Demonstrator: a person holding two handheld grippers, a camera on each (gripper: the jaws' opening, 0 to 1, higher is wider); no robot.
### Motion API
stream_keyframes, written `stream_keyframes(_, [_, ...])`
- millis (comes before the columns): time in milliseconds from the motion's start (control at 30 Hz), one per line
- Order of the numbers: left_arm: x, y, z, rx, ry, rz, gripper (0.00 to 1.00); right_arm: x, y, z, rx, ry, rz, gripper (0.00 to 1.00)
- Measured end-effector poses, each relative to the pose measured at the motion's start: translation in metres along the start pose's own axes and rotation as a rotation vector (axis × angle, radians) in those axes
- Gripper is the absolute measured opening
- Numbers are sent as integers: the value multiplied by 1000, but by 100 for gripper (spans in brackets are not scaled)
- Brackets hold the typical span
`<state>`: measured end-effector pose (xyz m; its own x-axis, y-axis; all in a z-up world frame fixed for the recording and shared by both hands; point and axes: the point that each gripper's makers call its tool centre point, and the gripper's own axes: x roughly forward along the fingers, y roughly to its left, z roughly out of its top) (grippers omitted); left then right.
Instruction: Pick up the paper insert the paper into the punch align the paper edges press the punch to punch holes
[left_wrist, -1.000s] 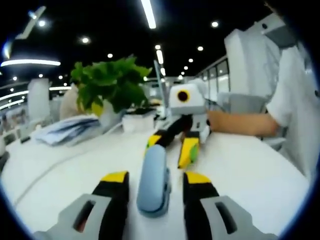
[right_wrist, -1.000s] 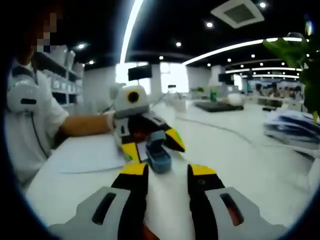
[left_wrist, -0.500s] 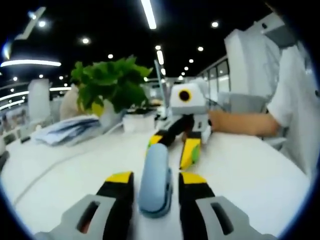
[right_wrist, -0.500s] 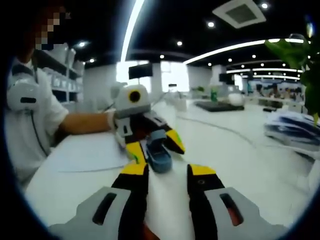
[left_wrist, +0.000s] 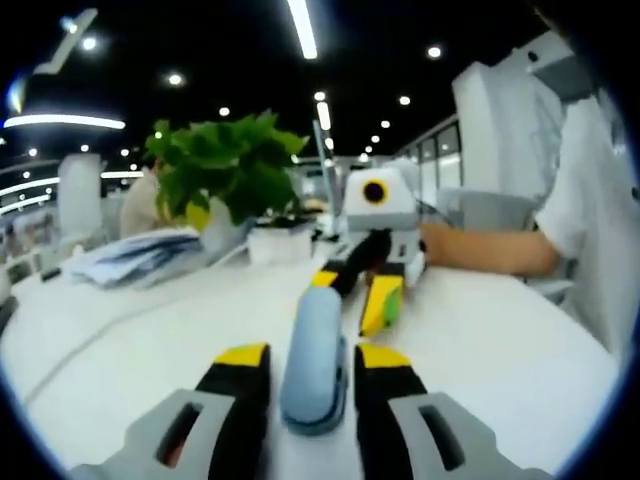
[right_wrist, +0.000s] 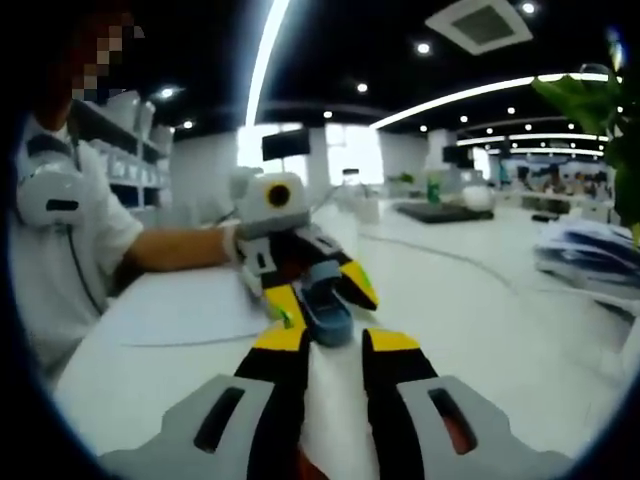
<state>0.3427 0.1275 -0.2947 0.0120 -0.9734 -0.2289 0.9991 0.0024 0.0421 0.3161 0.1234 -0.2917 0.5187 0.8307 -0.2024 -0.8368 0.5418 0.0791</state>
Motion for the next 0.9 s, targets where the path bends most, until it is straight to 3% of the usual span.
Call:
stream_keyframes(600, [1, -3, -2, -9, 6, 2, 33, 6, 15, -2, -10, 15, 36, 21])
stream_keyframes(900, [2, -4, -1, -6, -3, -5, 27, 7, 17, -2, -12, 19, 33, 21])
